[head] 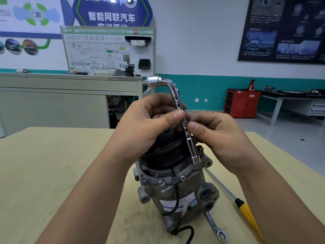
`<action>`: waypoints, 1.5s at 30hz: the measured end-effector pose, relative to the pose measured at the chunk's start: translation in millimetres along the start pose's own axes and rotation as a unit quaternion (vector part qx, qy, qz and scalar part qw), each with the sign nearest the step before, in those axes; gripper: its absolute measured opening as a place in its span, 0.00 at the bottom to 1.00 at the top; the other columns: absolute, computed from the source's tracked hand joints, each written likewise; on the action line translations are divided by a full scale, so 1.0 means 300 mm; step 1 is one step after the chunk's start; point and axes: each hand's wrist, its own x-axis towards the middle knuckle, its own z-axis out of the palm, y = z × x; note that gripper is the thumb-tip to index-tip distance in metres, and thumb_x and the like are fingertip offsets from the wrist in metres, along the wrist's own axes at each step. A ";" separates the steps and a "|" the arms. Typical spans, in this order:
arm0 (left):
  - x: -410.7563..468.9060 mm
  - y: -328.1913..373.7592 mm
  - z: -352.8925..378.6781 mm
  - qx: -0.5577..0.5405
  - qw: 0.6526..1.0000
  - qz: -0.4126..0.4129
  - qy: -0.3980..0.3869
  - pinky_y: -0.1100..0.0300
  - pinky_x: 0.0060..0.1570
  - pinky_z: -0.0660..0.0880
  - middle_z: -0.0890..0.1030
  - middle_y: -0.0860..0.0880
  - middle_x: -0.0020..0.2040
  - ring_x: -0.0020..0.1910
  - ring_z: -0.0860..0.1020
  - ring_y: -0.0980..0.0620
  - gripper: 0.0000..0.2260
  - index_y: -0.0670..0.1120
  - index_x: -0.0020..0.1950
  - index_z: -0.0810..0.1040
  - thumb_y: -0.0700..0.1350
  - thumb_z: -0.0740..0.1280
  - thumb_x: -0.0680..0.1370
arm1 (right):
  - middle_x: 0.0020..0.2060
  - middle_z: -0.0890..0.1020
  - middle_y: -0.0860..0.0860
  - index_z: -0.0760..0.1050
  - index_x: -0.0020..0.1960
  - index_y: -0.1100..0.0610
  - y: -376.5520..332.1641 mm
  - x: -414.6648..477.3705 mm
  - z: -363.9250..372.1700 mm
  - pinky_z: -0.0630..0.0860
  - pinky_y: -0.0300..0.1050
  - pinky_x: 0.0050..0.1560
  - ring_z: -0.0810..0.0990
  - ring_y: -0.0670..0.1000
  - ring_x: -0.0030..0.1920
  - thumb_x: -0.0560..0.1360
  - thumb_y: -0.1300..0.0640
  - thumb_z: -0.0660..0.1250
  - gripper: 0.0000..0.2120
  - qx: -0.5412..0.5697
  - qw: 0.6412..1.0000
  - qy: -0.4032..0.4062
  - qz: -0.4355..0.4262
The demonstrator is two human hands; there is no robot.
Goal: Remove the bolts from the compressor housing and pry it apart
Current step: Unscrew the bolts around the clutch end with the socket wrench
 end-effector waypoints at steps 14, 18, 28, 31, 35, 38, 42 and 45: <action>-0.001 -0.005 -0.004 0.041 0.999 0.021 0.008 0.52 0.54 0.76 0.85 0.50 0.43 0.47 0.83 0.51 0.06 0.57 0.43 0.83 0.50 0.74 0.66 | 0.45 0.83 0.57 0.82 0.43 0.55 0.003 -0.001 -0.006 0.79 0.46 0.46 0.81 0.52 0.46 0.66 0.54 0.71 0.07 0.007 1.000 -0.012 -0.003; -0.004 -0.003 -0.003 0.008 1.000 0.020 -0.022 0.58 0.52 0.78 0.86 0.49 0.47 0.50 0.83 0.51 0.09 0.55 0.49 0.84 0.44 0.69 0.73 | 0.46 0.84 0.55 0.81 0.47 0.56 -0.006 -0.005 -0.004 0.79 0.43 0.47 0.82 0.53 0.49 0.68 0.55 0.68 0.09 0.003 1.000 -0.014 0.007; -0.004 -0.002 0.001 -0.007 1.000 0.026 -0.013 0.64 0.44 0.78 0.86 0.50 0.41 0.43 0.84 0.53 0.08 0.55 0.43 0.84 0.43 0.67 0.73 | 0.48 0.83 0.59 0.80 0.50 0.58 -0.015 -0.006 -0.004 0.77 0.53 0.53 0.81 0.59 0.51 0.71 0.55 0.65 0.11 -0.028 0.999 -0.025 0.004; -0.003 -0.005 0.002 -0.002 1.000 0.024 0.002 0.59 0.47 0.80 0.85 0.49 0.40 0.43 0.84 0.53 0.06 0.55 0.41 0.84 0.45 0.68 0.71 | 0.47 0.82 0.60 0.79 0.49 0.59 -0.012 -0.006 -0.009 0.79 0.51 0.48 0.81 0.58 0.49 0.71 0.54 0.65 0.11 -0.024 0.999 -0.027 0.008; -0.003 0.002 0.002 0.007 1.000 0.022 0.015 0.51 0.53 0.78 0.84 0.50 0.40 0.43 0.83 0.51 0.03 0.54 0.39 0.82 0.46 0.70 0.69 | 0.46 0.83 0.57 0.79 0.48 0.59 -0.012 -0.006 -0.008 0.77 0.41 0.44 0.82 0.51 0.46 0.69 0.54 0.68 0.11 -0.008 0.999 -0.029 0.013; -0.005 0.005 0.002 0.015 0.999 0.022 0.025 0.48 0.53 0.78 0.84 0.49 0.40 0.43 0.82 0.48 0.02 0.51 0.40 0.81 0.46 0.70 0.68 | 0.45 0.83 0.52 0.77 0.43 0.57 -0.010 -0.005 -0.007 0.79 0.47 0.50 0.81 0.50 0.50 0.66 0.55 0.72 0.09 -0.030 0.999 -0.025 0.001; -0.005 0.004 0.004 0.013 0.999 0.017 0.029 0.43 0.55 0.77 0.84 0.48 0.41 0.47 0.83 0.41 0.03 0.53 0.40 0.82 0.47 0.71 0.68 | 0.46 0.82 0.54 0.76 0.39 0.55 -0.014 -0.007 -0.002 0.79 0.53 0.54 0.81 0.52 0.52 0.66 0.55 0.71 0.06 -0.044 0.999 -0.022 -0.002; -0.002 0.002 0.000 0.015 0.999 0.021 0.021 0.47 0.55 0.78 0.84 0.49 0.42 0.47 0.83 0.45 0.04 0.56 0.41 0.83 0.48 0.73 0.67 | 0.47 0.82 0.57 0.76 0.42 0.59 -0.012 -0.010 -0.001 0.78 0.54 0.54 0.80 0.55 0.52 0.68 0.55 0.70 0.08 -0.047 0.999 -0.016 -0.005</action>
